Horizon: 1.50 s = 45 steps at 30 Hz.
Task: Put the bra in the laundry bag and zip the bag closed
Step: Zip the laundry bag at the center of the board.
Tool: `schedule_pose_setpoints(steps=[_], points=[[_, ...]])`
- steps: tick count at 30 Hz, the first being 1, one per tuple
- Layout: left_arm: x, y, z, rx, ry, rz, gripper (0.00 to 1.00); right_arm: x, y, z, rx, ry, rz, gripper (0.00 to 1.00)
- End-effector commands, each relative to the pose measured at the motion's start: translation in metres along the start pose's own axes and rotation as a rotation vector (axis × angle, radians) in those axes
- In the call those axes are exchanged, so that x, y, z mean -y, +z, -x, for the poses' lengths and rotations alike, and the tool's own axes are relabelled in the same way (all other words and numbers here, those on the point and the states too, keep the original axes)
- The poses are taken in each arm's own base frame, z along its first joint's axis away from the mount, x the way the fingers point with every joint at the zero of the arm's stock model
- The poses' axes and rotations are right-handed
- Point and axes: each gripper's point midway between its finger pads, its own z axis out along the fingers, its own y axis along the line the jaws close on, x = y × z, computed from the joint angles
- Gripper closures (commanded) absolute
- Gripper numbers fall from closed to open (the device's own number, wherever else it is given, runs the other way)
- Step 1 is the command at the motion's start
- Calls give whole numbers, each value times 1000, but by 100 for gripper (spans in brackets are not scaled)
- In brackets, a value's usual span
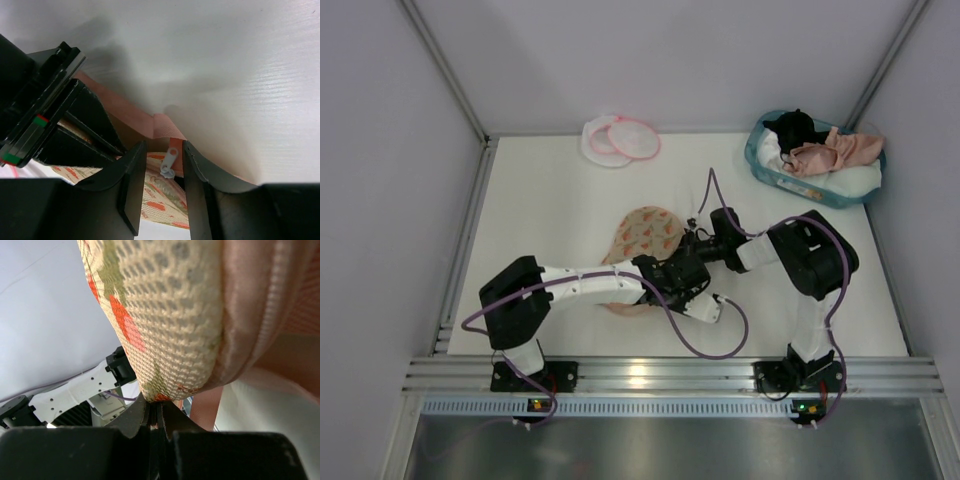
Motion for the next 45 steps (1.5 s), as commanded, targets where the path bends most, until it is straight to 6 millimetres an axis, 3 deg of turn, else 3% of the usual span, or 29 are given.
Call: schedule_pose_setpoints(steps=[1, 6, 10, 12, 26, 31, 45], points=[[4, 2, -10, -52, 24, -4, 59, -23, -1, -10, -13, -68, 47, 100], [1, 4, -15, -90, 16, 17, 68, -21, -2, -11, -16, -74, 42, 100], [-2, 2, -17, -100, 11, 28, 94, -20, -1, -11, -18, -79, 36, 100], [0, 0, -19, -102, 5, 24, 100, -18, -1, -10, -18, -81, 32, 100], [28, -39, 2, 124, -87, -59, 100, -11, -7, 7, 21, -100, 16, 100], [47, -46, 7, 199, -96, -125, 100, -9, -9, 16, 37, -103, 11, 100], [118, -46, -25, 222, -97, -292, 100, 1, -24, 42, 89, -104, -13, 100]])
